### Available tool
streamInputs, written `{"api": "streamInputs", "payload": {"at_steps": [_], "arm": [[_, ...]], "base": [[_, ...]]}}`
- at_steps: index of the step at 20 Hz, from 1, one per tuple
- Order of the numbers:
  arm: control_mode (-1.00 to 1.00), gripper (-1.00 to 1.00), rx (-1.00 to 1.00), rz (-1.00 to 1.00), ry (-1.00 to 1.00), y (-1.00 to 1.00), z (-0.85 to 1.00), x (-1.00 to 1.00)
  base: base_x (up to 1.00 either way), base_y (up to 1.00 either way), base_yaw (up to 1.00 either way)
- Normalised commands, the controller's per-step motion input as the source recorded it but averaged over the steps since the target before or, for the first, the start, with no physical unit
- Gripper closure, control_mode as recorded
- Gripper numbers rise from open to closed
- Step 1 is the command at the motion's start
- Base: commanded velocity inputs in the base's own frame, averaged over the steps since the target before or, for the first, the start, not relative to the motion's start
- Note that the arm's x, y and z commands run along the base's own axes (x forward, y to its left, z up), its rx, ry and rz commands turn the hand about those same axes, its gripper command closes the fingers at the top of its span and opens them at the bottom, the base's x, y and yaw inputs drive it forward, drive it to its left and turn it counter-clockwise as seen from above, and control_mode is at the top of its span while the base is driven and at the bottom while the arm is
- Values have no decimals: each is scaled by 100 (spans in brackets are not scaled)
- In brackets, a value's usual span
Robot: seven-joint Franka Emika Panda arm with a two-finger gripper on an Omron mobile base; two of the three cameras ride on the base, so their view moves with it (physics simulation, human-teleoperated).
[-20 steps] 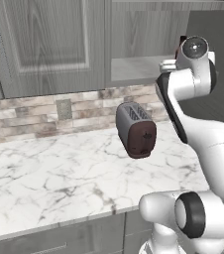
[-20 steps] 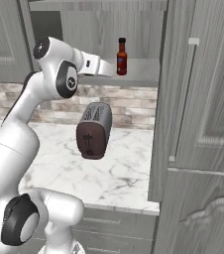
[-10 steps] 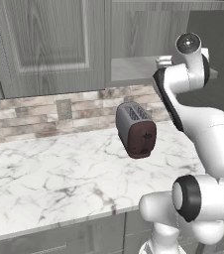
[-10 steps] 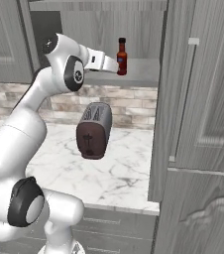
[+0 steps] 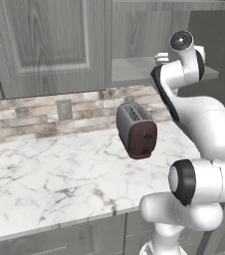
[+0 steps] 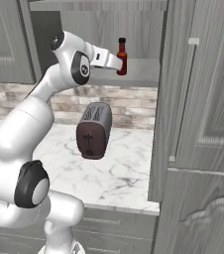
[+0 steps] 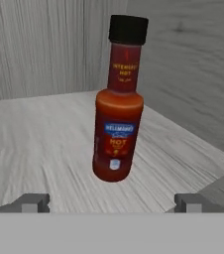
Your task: Move the condiment bottle and condiment bottle from the cabinet to the dining counter.
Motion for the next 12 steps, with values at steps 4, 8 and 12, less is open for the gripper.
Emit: {"api": "streamInputs", "payload": {"at_steps": [4,8,12], "arm": [[-100,-100,7,-6,0,-8,0,16],[-100,-100,6,-5,-1,-9,0,20],[-100,-100,3,-5,0,-15,0,20]], "base": [[0,0,0],[0,0,0],[0,0,0]]}}
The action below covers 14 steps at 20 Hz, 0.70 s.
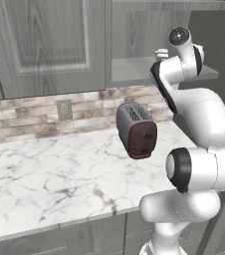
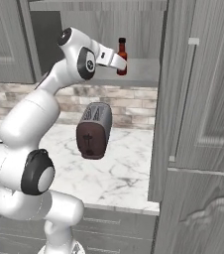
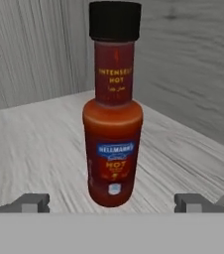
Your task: Move the condiment bottle and condiment bottle from the cabinet to the dining counter.
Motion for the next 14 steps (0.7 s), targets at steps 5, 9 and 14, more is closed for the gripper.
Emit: {"api": "streamInputs", "payload": {"at_steps": [5,9,14], "arm": [[-100,-100,0,-1,0,-6,0,22],[-100,-100,0,0,0,0,0,29],[-100,-100,0,0,0,-7,0,23]], "base": [[0,0,0],[0,0,0],[0,0,0]]}}
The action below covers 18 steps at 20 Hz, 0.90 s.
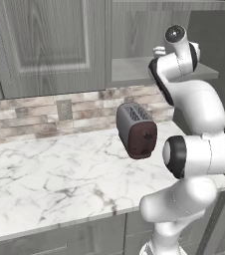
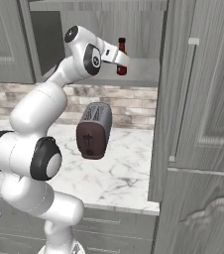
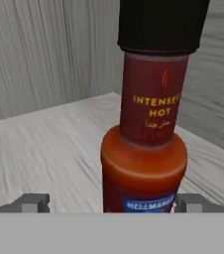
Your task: Move the condiment bottle and condiment bottle from the cabinet to the dining counter.
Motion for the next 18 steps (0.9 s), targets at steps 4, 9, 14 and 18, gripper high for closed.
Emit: {"api": "streamInputs", "payload": {"at_steps": [4,9,14,18], "arm": [[-100,-100,0,-1,0,-16,0,14],[-100,-100,0,-1,0,-16,0,10],[-100,-100,0,0,0,-5,0,4],[-100,100,0,0,-3,0,0,0]], "base": [[0,0,0],[0,0,0],[0,0,0],[0,0,0]]}}
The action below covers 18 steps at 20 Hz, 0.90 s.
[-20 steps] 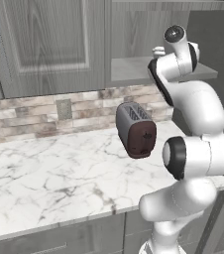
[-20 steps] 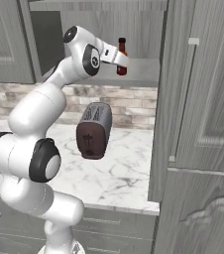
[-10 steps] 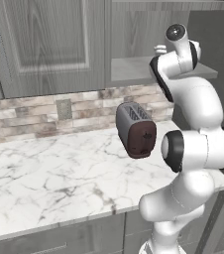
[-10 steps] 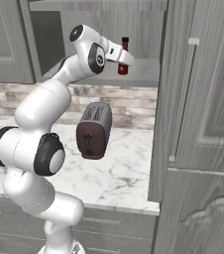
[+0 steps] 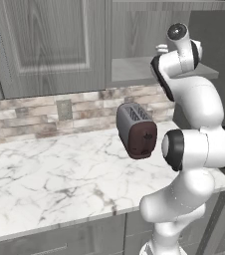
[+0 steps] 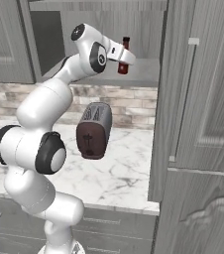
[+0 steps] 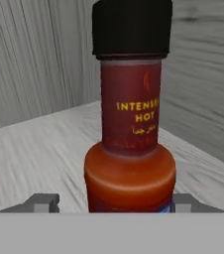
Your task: Move the condiment bottle and condiment bottle from the cabinet to the dining counter.
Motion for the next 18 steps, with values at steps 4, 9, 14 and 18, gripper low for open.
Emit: {"api": "streamInputs", "payload": {"at_steps": [4,9,14,18], "arm": [[-100,100,0,0,-3,-3,0,0],[-100,100,0,0,-1,-11,0,0],[-100,100,-3,0,-3,-3,-4,-2],[-100,100,0,0,-5,0,0,-32]], "base": [[0,0,0],[0,0,0],[0,0,0],[0,0,0]]}}
